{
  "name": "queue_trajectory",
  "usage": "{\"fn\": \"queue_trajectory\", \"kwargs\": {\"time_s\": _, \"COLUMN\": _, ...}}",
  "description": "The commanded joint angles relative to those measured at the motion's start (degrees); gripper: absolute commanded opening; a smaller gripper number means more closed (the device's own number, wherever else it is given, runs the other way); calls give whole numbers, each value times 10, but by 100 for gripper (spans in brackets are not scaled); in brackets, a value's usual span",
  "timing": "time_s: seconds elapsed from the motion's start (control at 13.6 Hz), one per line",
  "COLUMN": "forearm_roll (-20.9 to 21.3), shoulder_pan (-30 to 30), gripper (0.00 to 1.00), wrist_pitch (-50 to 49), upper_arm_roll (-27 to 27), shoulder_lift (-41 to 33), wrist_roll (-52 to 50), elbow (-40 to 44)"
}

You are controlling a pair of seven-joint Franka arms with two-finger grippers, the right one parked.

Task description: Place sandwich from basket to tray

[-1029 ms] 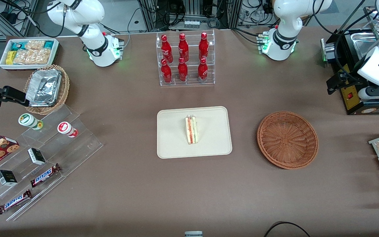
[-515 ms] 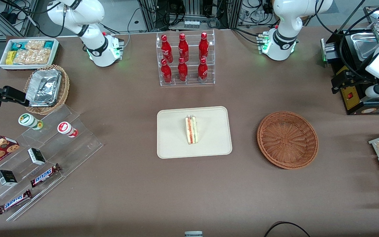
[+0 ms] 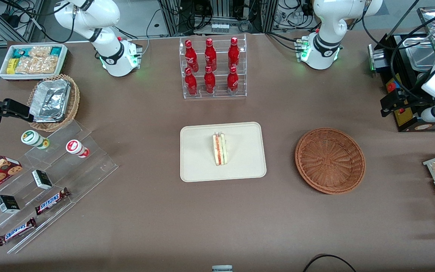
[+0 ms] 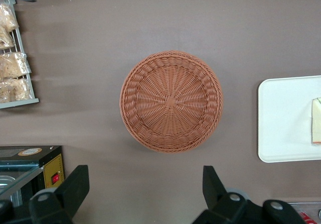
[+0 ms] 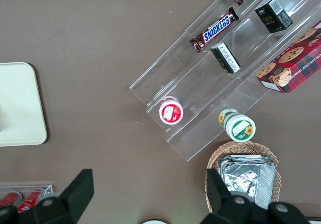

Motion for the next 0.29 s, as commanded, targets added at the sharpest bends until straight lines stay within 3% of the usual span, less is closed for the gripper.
{"fn": "queue_trajectory", "kwargs": {"time_s": 0.0, "forearm_roll": -7, "shoulder_pan": -5, "gripper": 100, "wrist_pitch": -18, "upper_arm_roll": 10, "shoulder_lift": 10, "wrist_roll": 9, "elbow": 24}}
{"fn": "queue_trajectory", "kwargs": {"time_s": 0.22, "forearm_roll": -11, "shoulder_pan": -1, "gripper": 100, "wrist_pitch": -29, "upper_arm_roll": 10, "shoulder_lift": 8, "wrist_roll": 12, "elbow": 23}}
